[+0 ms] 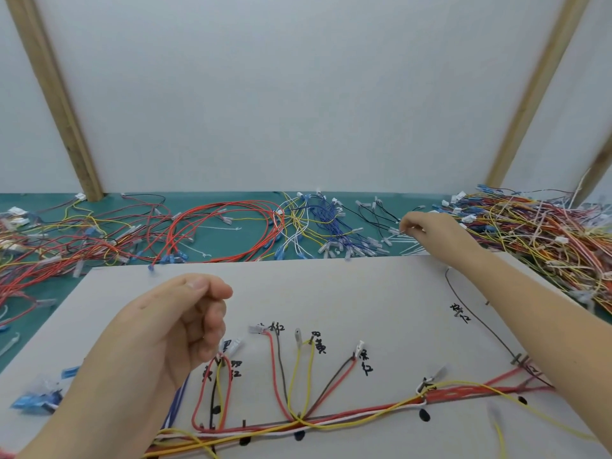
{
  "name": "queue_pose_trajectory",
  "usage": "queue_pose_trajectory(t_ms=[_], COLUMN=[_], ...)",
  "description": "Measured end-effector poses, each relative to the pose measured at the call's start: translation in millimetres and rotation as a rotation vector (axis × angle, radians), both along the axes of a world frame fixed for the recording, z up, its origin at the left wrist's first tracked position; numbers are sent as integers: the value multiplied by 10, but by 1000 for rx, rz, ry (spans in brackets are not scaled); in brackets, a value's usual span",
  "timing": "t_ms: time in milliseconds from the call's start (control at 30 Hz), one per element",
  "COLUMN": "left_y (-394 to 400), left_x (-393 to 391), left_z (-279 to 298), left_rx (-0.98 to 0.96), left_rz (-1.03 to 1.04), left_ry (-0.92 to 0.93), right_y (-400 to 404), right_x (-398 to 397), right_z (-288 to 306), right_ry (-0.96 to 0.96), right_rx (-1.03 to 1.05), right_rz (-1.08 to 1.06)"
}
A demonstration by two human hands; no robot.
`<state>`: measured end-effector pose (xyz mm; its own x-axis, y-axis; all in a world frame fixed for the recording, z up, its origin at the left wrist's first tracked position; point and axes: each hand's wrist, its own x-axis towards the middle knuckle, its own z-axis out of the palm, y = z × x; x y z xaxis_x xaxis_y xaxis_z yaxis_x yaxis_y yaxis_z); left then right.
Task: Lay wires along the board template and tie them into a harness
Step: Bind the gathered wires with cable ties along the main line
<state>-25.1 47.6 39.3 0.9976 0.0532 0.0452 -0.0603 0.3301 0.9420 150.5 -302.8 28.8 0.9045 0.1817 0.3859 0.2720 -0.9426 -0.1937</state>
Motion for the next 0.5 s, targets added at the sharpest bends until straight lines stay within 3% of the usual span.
queue_pose_trajectory(t_ms=[500], left_y=[-2], left_x=[11], left_z=[-2], left_rx=[-4], left_rz=[-14], left_ry=[50], right_y=[5], right_x=[-14], right_z=[4], right_ry=[-17], right_rx=[54], right_rz=[8])
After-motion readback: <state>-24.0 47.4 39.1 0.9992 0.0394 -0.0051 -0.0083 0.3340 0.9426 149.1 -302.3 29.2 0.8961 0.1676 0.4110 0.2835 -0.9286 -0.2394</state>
